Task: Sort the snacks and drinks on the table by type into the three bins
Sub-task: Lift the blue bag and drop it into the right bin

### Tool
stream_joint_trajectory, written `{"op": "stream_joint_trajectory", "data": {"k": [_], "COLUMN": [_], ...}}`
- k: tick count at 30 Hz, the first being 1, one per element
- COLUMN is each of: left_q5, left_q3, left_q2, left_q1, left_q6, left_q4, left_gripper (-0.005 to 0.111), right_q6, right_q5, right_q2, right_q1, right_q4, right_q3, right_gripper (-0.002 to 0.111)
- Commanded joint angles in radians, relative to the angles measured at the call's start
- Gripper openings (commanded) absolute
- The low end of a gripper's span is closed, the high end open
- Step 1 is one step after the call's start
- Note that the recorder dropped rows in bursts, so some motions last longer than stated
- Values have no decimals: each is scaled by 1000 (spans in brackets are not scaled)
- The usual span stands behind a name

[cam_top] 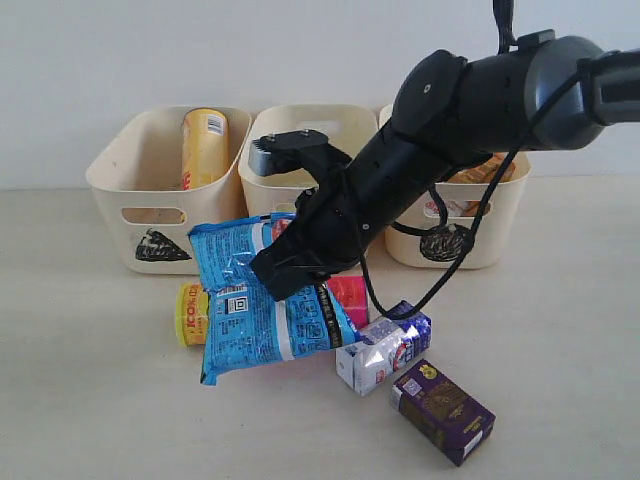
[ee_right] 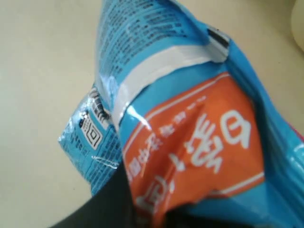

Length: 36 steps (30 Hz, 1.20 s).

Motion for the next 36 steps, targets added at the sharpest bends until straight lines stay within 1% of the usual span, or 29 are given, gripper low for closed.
{"op": "stream_joint_trajectory", "data": {"k": [1,12,18,21,25,28,34,36], "left_q5": [-6,-6,-6,-6,-6,-6,-6,-6], "left_q3": [-2,-2,-2,-2,-2,-2,-2,-2], "left_q2": [-3,-3,-3,-3,-3,-3,-3,-3], "left_q1": [3,3,3,3,3,3,3,3], "left_q6": [-7,-7,-7,-7,-7,-7,-7,-7], "left_q4": [-2,-2,-2,-2,-2,-2,-2,-2], "left_gripper": [4,4,4,4,4,4,4,4], "right_q6": [-6,-2,-18,-40,-38,-31,-24,-4], "right_q5": [-18,-10,9,-24,-136,-194,-308,-370], "right_q2": [-7,-13,-88,-150,-244,-289,-316,-306], "right_q1": [-4,-4,-4,-4,-17,-76,-264,-311], "right_q4": [8,10,8,-3,-101,-124,-102,-89], "right_q3": [3,3,3,3,3,3,3,3], "right_gripper": [0,0,0,0,0,0,0,0]}}
